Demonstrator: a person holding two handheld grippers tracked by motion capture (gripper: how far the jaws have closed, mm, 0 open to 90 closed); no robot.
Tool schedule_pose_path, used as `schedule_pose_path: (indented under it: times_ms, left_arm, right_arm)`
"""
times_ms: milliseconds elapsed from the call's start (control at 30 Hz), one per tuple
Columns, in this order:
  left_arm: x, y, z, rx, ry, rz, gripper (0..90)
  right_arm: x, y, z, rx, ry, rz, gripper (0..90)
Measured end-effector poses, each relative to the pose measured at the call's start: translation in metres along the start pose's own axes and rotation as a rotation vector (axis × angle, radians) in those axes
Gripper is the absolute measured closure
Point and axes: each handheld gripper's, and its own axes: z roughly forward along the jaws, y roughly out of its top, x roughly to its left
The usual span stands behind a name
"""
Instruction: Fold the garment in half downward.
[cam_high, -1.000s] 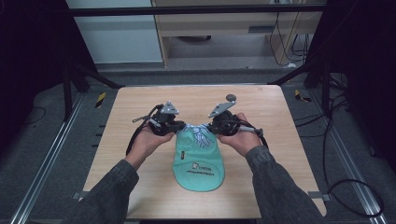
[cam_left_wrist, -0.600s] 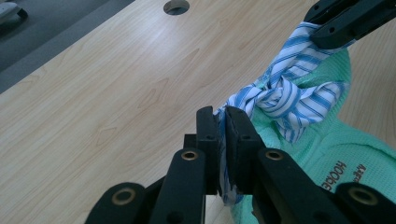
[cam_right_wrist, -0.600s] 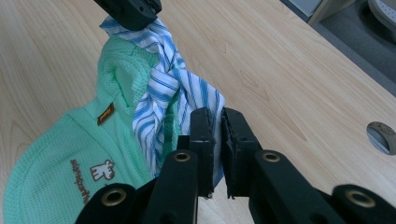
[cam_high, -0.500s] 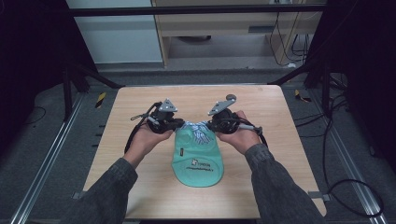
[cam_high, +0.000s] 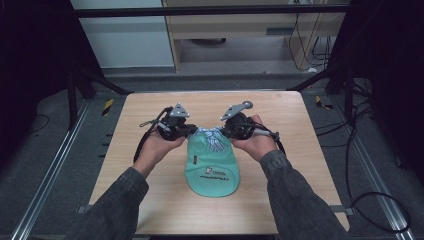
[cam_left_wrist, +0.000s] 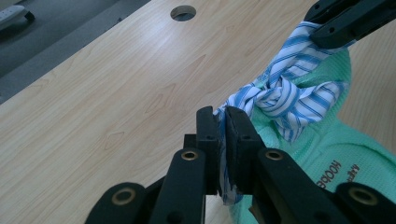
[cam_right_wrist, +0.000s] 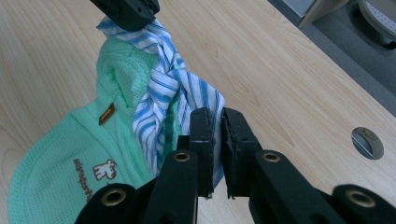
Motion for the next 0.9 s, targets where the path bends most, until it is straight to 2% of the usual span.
schedule_pose_path:
  times_ms: [233, 367, 467, 667, 800, 900]
  left_arm:
    - [0.005, 0.004, -0.003, -0.006, -0.001, -0.007, 84.8]
    - [0.005, 0.01, -0.005, -0.007, 0.009, 0.012, 84.8]
    - [0.007, 0.012, -0.005, -0.007, 0.006, 0.009, 84.8]
    - [0.009, 0.016, -0.003, -0.011, 0.009, 0.001, 84.8]
    - [0.01, 0.024, -0.003, -0.006, 0.018, 0.018, 84.8]
    - [0.012, 0.026, -0.003, -0.011, 0.007, 0.016, 84.7]
  right_arm:
    - [-0.002, 0.004, 0.001, 0.0, 0.003, 0.004, 83.2]
    - [-0.004, 0.007, -0.001, 0.007, -0.009, 0.012, 83.2]
    - [-0.006, 0.008, -0.001, 0.005, -0.013, 0.011, 83.1]
    - [-0.009, 0.01, -0.003, -0.004, -0.018, 0.009, 83.1]
    - [-0.013, 0.011, -0.004, -0.013, -0.028, 0.02, 83.2]
    - [-0.014, 0.01, -0.006, -0.021, -0.033, 0.02, 83.1]
